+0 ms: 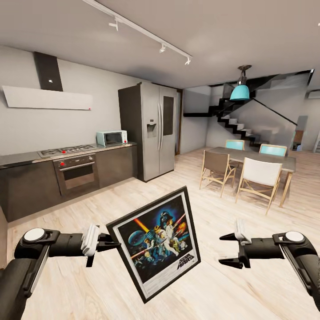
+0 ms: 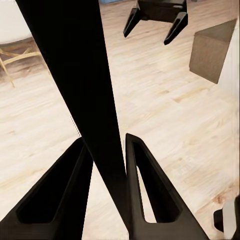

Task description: Pick up the poster from the kitchen countertop and hang it on one of the wall nails in the kitchen.

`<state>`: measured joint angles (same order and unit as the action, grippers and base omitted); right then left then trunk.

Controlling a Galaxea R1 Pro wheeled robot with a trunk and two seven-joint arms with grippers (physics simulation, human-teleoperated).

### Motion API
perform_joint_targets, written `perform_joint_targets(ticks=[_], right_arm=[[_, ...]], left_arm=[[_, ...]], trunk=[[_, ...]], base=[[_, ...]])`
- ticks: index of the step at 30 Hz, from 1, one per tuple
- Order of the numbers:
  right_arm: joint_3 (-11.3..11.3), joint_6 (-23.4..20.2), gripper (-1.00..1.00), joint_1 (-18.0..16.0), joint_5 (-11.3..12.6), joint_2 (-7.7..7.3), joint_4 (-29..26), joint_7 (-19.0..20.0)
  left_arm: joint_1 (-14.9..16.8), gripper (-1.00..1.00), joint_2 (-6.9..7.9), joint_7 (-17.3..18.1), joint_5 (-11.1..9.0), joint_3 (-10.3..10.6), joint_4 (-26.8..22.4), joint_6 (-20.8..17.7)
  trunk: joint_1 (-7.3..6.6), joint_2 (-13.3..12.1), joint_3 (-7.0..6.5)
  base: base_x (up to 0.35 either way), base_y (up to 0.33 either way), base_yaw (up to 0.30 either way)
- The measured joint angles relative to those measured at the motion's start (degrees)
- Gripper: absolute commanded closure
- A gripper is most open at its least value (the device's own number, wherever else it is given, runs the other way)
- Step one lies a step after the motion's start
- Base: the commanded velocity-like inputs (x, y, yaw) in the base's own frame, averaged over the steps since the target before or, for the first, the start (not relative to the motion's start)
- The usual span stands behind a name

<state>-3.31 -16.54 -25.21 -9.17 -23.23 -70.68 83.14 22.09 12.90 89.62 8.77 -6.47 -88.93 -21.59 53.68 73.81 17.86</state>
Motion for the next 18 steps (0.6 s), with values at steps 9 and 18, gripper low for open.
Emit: perform_joint_targets(ticks=[9,18], right_arm=[[1.78,0.17,-1.00,-0.06,-0.31,-0.06,-0.01,1.25],[1.80,0.18,-1.00,-0.30,-0.25,-0.08,0.09,1.36]], left_arm=[[0.00,1.00,0.25,0.00,0.01,1.35,-0.53,0.04],[0.00,1.00,2.20,0.01,0.01,1.42,-0.57,0.67]], trunk=[[0.00,0.00,0.00],[0.00,0.00,0.00]], base=[[0.000,0.000,0.000],[0.000,0.000,0.000]])
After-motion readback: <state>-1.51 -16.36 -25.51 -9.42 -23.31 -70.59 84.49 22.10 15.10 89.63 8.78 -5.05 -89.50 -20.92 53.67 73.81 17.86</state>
